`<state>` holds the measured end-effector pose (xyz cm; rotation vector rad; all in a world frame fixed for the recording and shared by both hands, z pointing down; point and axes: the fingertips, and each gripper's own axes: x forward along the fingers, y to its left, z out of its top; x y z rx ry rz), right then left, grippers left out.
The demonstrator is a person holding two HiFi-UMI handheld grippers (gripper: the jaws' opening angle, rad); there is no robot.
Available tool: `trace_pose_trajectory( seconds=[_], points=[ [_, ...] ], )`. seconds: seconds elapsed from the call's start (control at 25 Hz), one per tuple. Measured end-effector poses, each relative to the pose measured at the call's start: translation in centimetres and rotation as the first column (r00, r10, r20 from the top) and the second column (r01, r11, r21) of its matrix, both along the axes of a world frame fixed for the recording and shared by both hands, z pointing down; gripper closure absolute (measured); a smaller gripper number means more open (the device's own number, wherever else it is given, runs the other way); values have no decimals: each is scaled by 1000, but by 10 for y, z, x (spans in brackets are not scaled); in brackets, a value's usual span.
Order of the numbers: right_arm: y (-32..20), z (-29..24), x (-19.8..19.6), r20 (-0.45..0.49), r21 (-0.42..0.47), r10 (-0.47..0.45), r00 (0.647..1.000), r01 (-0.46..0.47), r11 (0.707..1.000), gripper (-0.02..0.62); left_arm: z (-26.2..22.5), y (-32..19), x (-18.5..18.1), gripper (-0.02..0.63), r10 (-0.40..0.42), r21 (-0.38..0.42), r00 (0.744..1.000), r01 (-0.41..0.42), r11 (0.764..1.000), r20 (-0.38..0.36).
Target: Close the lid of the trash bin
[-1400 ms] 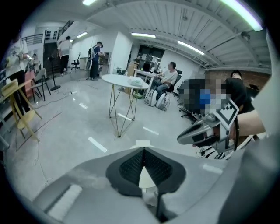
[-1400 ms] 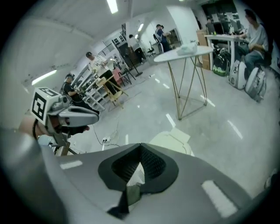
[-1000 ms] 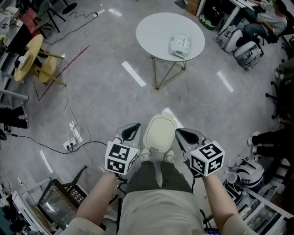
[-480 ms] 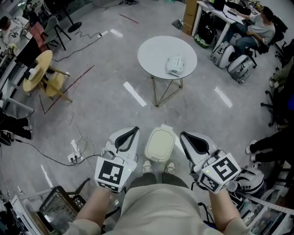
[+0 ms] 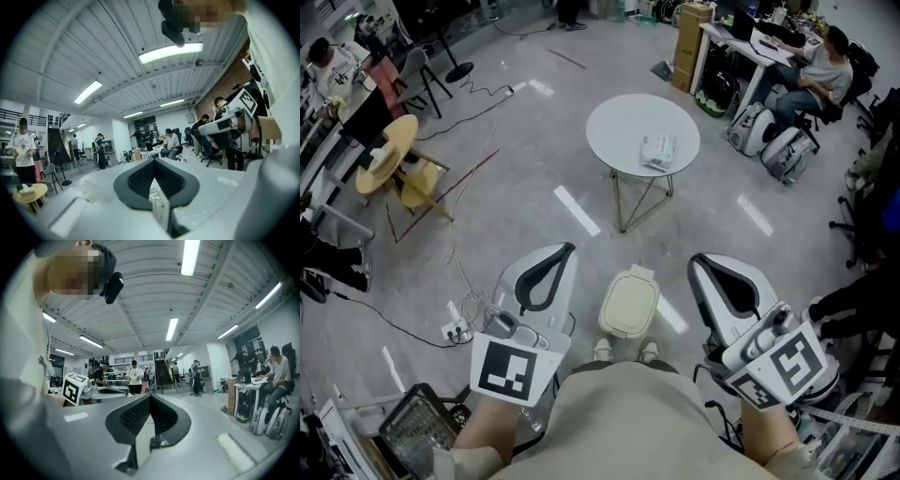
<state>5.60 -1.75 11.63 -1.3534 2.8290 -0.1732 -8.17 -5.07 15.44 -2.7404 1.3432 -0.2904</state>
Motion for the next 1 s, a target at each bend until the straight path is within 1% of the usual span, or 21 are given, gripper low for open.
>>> trace_pose_trajectory(
  seconds=[0.12, 0.28, 0.8, 1.0],
  points=[
    [4, -12, -4, 18, 24, -23, 1000, 22, 999, 594, -11, 3, -3, 604, -3, 22, 1000, 3, 1000, -1],
    [6, -15, -7, 28, 28, -23, 999, 22, 999, 592, -17, 4, -10, 603, -15, 34, 1000, 15, 999, 3],
    [-7, -10, -9, 28, 21, -32, 999, 31, 999, 594, -12, -1, -14, 604, -37, 20, 999, 36, 999, 5],
    [-11, -9, -2, 47, 1, -32, 998, 32, 999, 592, -14, -5, -9, 604, -31, 16, 1000, 31, 999, 1]
  ],
)
